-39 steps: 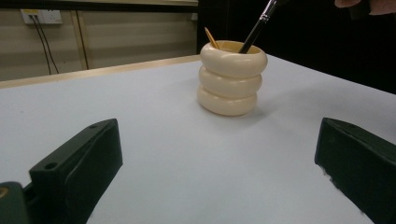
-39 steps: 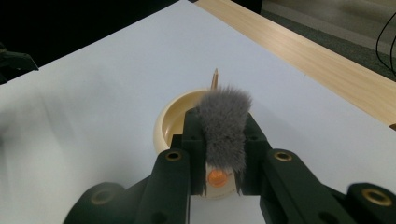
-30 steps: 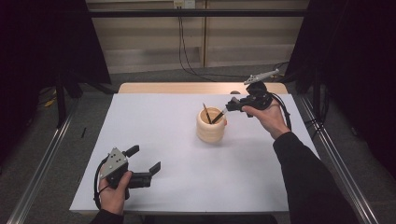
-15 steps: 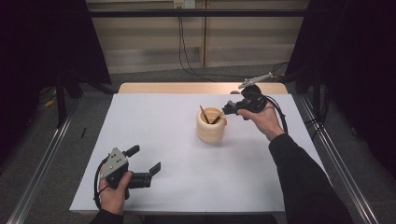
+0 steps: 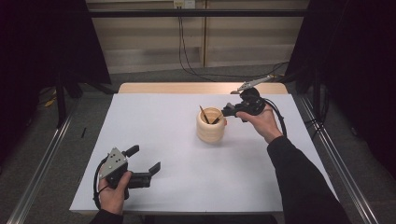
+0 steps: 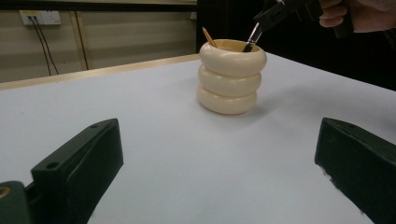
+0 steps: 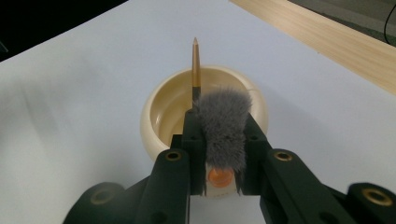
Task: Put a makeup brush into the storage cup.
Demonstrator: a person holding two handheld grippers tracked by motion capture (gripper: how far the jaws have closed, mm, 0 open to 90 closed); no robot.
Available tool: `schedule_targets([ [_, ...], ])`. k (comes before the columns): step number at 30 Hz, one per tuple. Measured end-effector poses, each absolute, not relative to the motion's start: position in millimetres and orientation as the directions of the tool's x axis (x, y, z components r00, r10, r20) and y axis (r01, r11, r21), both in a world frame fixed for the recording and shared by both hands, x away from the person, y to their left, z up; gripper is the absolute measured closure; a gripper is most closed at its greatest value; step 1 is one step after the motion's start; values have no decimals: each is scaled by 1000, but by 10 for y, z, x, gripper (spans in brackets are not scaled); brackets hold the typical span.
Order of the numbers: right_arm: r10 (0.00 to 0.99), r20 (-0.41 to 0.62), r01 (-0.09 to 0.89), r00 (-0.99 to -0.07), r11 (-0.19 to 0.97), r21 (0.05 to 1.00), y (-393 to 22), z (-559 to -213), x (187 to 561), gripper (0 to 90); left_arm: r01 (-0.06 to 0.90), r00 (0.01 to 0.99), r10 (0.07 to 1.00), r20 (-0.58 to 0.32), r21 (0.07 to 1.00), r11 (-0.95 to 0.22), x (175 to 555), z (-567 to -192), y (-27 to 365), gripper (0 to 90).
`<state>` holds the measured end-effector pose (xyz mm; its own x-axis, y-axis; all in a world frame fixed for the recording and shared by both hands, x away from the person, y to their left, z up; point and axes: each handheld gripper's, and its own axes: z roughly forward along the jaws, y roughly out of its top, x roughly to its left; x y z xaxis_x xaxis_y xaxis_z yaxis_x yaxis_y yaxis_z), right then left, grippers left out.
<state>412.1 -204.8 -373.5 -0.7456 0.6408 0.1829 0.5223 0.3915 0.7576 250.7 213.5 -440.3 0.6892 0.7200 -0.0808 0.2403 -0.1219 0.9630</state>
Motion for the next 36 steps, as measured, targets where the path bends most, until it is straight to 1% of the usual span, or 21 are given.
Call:
schedule_targets([
  [25, 635, 202, 508, -746, 346, 788, -2111, -3818, 4055, 755, 234, 694, 715, -78, 964, -122, 2517, -4406, 2126, 13],
  [27, 637, 203, 507, -744, 341, 791, -2106, -3821, 4051, 728, 236, 694, 715, -78, 964, -123, 2520, -4406, 2115, 14],
  [36, 624, 212, 492, -752, 318, 810, -2131, -3831, 4042, 696, 246, 691, 718, -79, 961, -130, 2558, -4411, 2093, 13],
])
